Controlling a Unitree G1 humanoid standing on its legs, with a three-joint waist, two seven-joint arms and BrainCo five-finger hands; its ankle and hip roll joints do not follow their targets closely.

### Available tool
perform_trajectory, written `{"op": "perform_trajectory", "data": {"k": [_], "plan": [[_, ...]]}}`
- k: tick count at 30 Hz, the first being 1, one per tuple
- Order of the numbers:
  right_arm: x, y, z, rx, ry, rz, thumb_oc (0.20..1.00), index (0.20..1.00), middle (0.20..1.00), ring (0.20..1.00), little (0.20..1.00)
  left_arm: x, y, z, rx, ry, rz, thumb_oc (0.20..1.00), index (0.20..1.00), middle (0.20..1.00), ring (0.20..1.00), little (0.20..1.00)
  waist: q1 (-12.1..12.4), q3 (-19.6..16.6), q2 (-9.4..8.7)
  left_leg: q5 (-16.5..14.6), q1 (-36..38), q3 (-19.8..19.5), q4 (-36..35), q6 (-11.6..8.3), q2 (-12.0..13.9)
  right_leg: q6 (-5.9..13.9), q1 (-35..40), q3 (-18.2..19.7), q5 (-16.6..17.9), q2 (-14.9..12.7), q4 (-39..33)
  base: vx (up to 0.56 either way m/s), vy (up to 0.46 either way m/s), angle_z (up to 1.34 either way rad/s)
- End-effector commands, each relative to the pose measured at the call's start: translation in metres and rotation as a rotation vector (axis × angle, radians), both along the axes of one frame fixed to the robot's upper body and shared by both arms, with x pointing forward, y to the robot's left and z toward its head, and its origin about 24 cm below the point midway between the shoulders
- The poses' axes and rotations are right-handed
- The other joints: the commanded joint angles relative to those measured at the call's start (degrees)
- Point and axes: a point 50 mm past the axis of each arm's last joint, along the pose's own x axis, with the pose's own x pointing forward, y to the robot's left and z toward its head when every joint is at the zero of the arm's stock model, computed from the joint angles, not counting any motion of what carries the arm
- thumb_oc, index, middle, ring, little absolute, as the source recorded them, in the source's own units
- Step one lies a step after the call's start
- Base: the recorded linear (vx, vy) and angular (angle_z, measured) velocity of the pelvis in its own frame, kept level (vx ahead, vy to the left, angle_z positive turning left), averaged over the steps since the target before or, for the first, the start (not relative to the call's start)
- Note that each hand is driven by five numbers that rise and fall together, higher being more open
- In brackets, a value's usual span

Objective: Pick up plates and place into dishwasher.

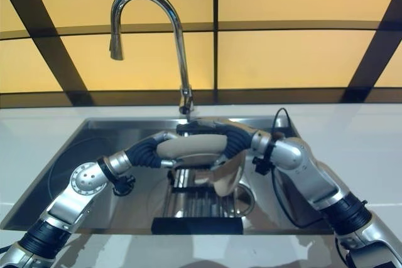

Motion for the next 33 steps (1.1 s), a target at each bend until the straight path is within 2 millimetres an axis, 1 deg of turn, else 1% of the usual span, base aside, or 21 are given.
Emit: {"op": "perform_trajectory", "data": {"k": [1,4,5,6,7,8,9,15,29,32,33], "plan": [[-0.001,-0.002,0.021,-0.015,-0.117,-0.045,1.000,1.000,1.000,1.000,1.000,-0.002,0.004,0.031,-0.089,-0.118,-0.014,0.200,0.200,0.200,0.200,0.200,-0.7,-3.4,-2.96,-4.6,-1.2,1.9,0.0,2.05,-3.3,4.37,1.7,1.4,-5.3,-1.4,0.2,0.00,0.000,0.00],[0.001,-0.005,0.018,-0.019,-0.104,-0.078,1.000,1.000,1.000,1.000,1.000,-0.002,0.004,0.030,-0.087,-0.114,-0.011,0.200,0.200,0.200,0.200,0.200,-0.8,-3.4,-2.95,-4.6,-1.2,1.8,0.0,2.02,-3.4,4.42,1.7,1.4,-5.3,-1.4,0.2,0.00,0.000,0.00],[0.002,-0.006,0.017,-0.029,-0.098,-0.088,0.887,0.887,0.887,0.887,0.887,-0.002,0.005,0.030,-0.089,-0.112,-0.010,0.200,0.200,0.200,0.200,0.200,-0.8,-3.4,-2.93,-4.6,-1.1,1.9,0.0,2.01,-3.3,4.47,1.8,1.4,-5.3,-1.4,0.2,0.00,0.000,0.00],[0.002,-0.007,0.017,-0.035,-0.094,-0.095,0.818,0.818,0.818,0.818,0.818,-0.002,0.005,0.030,-0.090,-0.111,-0.009,0.200,0.200,0.200,0.200,0.200,-0.8,-3.4,-2.93,-4.6,-1.1,1.9,0.0,2.00,-3.3,4.49,1.7,1.4,-5.3,-1.4,0.2,0.00,0.000,0.00],[0.003,-0.008,0.015,-0.048,-0.088,-0.104,0.589,0.589,0.589,0.589,0.589,-0.002,0.006,0.030,-0.094,-0.111,-0.008,0.200,0.200,0.200,0.200,0.200,-0.9,-3.4,-2.92,-4.6,-1.2,2.0,0.0,1.98,-3.3,4.50,1.7,1.4,-5.3,-1.4,0.2,0.00,0.000,0.00],[0.004,-0.009,0.014,-0.053,-0.082,-0.116,0.432,0.432,0.432,0.432,0.432,-0.002,0.006,0.031,-0.097,-0.112,-0.008,0.200,0.200,0.200,0.200,0.200,-0.9,-3.4,-2.91,-4.6,-1.2,2.1,0.0,1.97,-3.2,4.52,1.7,1.3,-5.3,-1.5,0.2,0.00,0.000,0.00],[0.005,-0.010,0.013,-0.057,-0.082,-0.124,0.200,0.200,0.200,0.200,0.200,-0.002,0.006,0.031,-0.101,-0.112,-0.008,0.200,0.200,0.200,0.200,0.200,-0.9,-3.4,-2.90,-4.5,-1.2,2.2,0.0,1.94,-3.2,4.52,1.7,1.3,-5.2,-1.5,0.2,0.00,0.000,0.00],[0.007,-0.016,0.009,-0.075,-0.073,-0.164,0.200,0.200,0.200,0.200,0.200,-0.003,0.005,0.030,-0.100,-0.109,-0.004,0.200,0.200,0.200,0.200,0.200,-0.8,-3.5,-3.11,-4.6,-1.1,2.4,0.0,1.90,-3.1,4.57,1.8,1.1,-5.3,-1.5,0.2,0.00,0.000,0.00],[0.008,-0.014,0.011,-0.055,-0.088,-0.157,0.200,0.200,0.200,0.200,0.200,-0.002,0.006,0.030,-0.115,-0.103,0.003,0.200,0.200,0.200,0.200,0.200,-0.7,-3.5,-3.14,-4.5,-1.0,2.6,0.0,1.72,-3.0,4.47,1.9,0.9,-5.3,-1.5,0.2,0.00,0.000,0.00],[0.009,-0.013,0.014,-0.036,-0.114,-0.161,0.200,0.200,0.200,0.200,0.200,0.001,0.006,0.029,-0.125,-0.096,0.037,0.200,0.200,0.200,0.200,0.200,-0.7,-3.5,-3.15,-4.5,-1.0,2.6,0.0,1.67,-2.9,4.46,1.9,0.9,-5.4,-1.5,0.2,0.00,0.000,0.00],[0.009,-0.013,0.015,-0.029,-0.124,-0.164,0.200,0.200,0.200,0.200,0.200,0.002,0.007,0.028,-0.129,-0.087,0.056,0.426,0.426,0.426,0.426,0.426,-0.7,-3.5,-3.16,-4.6,-1.0,2.6,0.0,1.68,-2.9,4.46,1.8,0.9,-5.4,-1.5,0.2,0.00,0.000,0.00]]}}
